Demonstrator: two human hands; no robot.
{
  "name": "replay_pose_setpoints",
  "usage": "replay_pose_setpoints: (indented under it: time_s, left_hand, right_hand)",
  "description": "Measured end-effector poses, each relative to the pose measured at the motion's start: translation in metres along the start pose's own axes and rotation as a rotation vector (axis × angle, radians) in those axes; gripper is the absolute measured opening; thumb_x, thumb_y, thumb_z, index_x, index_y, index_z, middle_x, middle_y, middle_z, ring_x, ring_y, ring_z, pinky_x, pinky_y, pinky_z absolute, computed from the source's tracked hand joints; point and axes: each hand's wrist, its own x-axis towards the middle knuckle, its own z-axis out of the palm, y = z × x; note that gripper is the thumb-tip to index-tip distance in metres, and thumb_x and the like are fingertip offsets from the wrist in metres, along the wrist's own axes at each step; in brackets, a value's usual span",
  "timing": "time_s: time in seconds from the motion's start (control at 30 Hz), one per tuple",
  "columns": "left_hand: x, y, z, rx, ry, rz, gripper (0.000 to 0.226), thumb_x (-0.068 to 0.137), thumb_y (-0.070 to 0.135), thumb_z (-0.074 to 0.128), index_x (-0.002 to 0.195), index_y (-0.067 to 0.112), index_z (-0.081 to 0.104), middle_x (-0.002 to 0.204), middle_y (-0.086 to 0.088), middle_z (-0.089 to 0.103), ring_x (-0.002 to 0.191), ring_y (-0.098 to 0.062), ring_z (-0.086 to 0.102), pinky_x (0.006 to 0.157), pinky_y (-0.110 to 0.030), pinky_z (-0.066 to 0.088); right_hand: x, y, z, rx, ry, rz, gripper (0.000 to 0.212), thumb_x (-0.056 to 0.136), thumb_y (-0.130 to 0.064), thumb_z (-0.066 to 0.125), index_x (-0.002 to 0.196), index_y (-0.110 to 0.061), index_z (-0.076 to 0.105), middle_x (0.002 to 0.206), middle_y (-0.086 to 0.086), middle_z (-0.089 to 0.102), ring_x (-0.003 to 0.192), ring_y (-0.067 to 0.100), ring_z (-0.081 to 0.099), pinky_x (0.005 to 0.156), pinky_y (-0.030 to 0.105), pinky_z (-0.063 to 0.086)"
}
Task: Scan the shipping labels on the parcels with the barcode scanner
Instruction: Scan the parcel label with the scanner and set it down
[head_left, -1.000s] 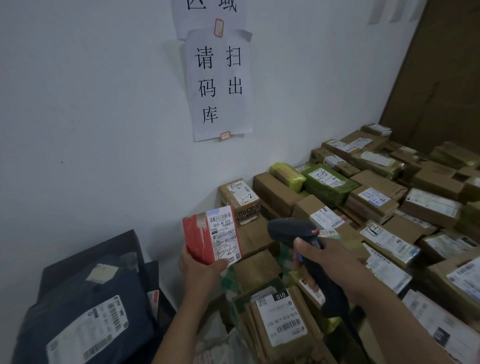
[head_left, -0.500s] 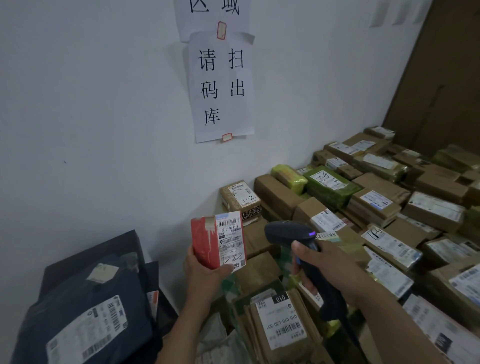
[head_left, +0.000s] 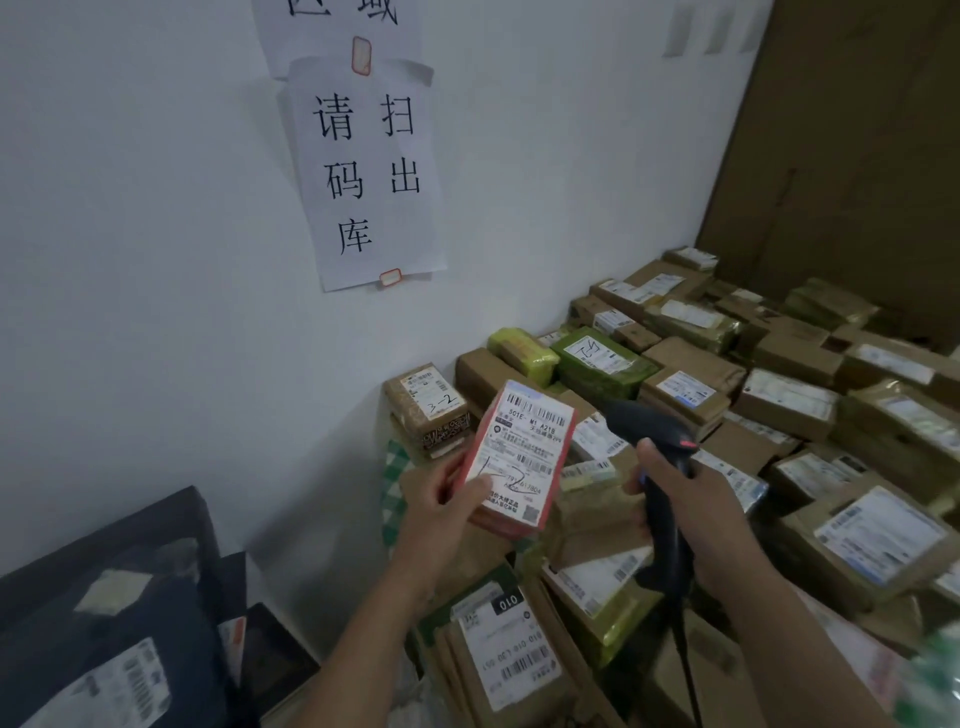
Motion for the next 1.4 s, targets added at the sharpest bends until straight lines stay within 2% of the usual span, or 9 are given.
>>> replay_pose_setpoints:
  time_s: [0.27, 0.4, 0.47, 0.73, 0.8, 0.9, 1.07, 1.2, 1.4]
  left_hand:
    - [0.017, 0.032, 0.053, 0.095, -0.142, 0.012, 0.022, 0.096, 0.046, 0.052, 0.114, 0.033, 0.057, 0.100, 0.009, 0.070, 0.085, -0.001, 0.070, 0.070, -0.016, 0.056]
    - [0.019, 0.037, 0.073, 0.244, -0.176, 0.050, 0.033, 0.099, 0.047, 0.048, 0.121, 0.025, 0.060, 0.104, 0.007, 0.070, 0.094, -0.008, 0.069, 0.082, -0.028, 0.058]
    - [0.021, 0.038, 0.077, 0.297, -0.193, 0.091, 0.030, 0.100, 0.047, 0.045, 0.116, 0.026, 0.060, 0.098, 0.010, 0.070, 0.089, -0.004, 0.068, 0.074, -0.020, 0.057]
    - [0.020, 0.020, 0.044, 0.355, -0.122, 0.148, 0.021, 0.103, 0.033, 0.044, 0.116, 0.024, 0.058, 0.095, 0.020, 0.058, 0.082, 0.006, 0.058, 0.061, -0.002, 0.043]
    - [0.024, -0.003, 0.019, 0.391, -0.042, 0.089, 0.024, 0.101, 0.033, 0.050, 0.121, 0.023, 0.058, 0.105, 0.018, 0.058, 0.091, 0.003, 0.056, 0.069, -0.004, 0.045]
    - [0.034, -0.045, -0.017, 0.468, 0.051, -0.084, 0.041, 0.097, 0.033, 0.057, 0.135, 0.018, 0.054, 0.134, -0.003, 0.058, 0.116, -0.019, 0.058, 0.098, -0.036, 0.050]
    - [0.050, -0.104, -0.048, 0.724, 0.020, -0.126, 0.044, 0.094, 0.022, 0.065, 0.135, 0.008, 0.056, 0.132, -0.011, 0.060, 0.117, -0.027, 0.059, 0.089, -0.027, 0.044]
    - [0.062, -0.153, -0.060, 0.762, -0.116, -0.148, 0.048, 0.093, 0.016, 0.065, 0.139, 0.010, 0.051, 0.145, -0.010, 0.050, 0.121, -0.021, 0.053, 0.097, -0.020, 0.037]
    - [0.068, -0.173, -0.074, 0.797, -0.227, 0.002, 0.078, 0.089, 0.040, 0.069, 0.154, 0.018, 0.031, 0.160, -0.002, 0.024, 0.141, -0.018, 0.033, 0.107, -0.014, 0.021]
  right_hand:
    - [-0.005, -0.006, -0.020, 0.083, 0.052, -0.090, 0.029, 0.088, -0.038, 0.063, 0.082, -0.010, 0.064, 0.079, 0.010, 0.071, 0.061, 0.026, 0.062, 0.059, 0.039, 0.054]
    - [-0.008, -0.004, -0.023, 0.022, 0.051, -0.087, 0.022, 0.089, -0.036, 0.064, 0.080, -0.016, 0.059, 0.075, 0.011, 0.066, 0.068, 0.026, 0.063, 0.065, 0.044, 0.053]
    - [-0.010, -0.002, -0.023, 0.015, 0.019, -0.135, 0.024, 0.087, -0.035, 0.066, 0.083, -0.011, 0.063, 0.077, 0.018, 0.068, 0.071, 0.030, 0.066, 0.072, 0.049, 0.055]
    - [-0.035, -0.008, -0.004, -0.013, -0.231, -0.238, 0.034, 0.082, -0.035, 0.067, 0.077, -0.001, 0.064, 0.060, 0.015, 0.066, 0.051, 0.031, 0.059, 0.051, 0.033, 0.052]
    - [-0.040, -0.004, 0.007, -0.086, -0.298, -0.245, 0.029, 0.086, -0.031, 0.067, 0.078, -0.003, 0.064, 0.060, 0.017, 0.066, 0.053, 0.032, 0.059, 0.054, 0.034, 0.053]
    - [-0.043, 0.009, 0.030, -0.237, -0.375, -0.222, 0.016, 0.090, -0.029, 0.065, 0.087, -0.013, 0.063, 0.060, 0.009, 0.067, 0.054, 0.026, 0.062, 0.061, 0.036, 0.056]
    - [-0.038, 0.032, 0.070, -0.395, -0.402, -0.212, 0.010, 0.088, -0.033, 0.069, 0.089, -0.026, 0.061, 0.063, 0.011, 0.068, 0.051, 0.017, 0.061, 0.052, 0.024, 0.051]
    - [-0.031, 0.046, 0.083, -0.434, -0.418, -0.135, 0.023, 0.087, -0.035, 0.070, 0.074, -0.017, 0.063, 0.056, 0.013, 0.066, 0.048, 0.022, 0.060, 0.059, 0.043, 0.055]
    - [-0.022, 0.062, 0.086, -0.477, -0.348, -0.016, 0.034, 0.087, -0.039, 0.069, 0.066, -0.013, 0.060, 0.054, 0.006, 0.065, 0.049, 0.018, 0.061, 0.059, 0.034, 0.054]
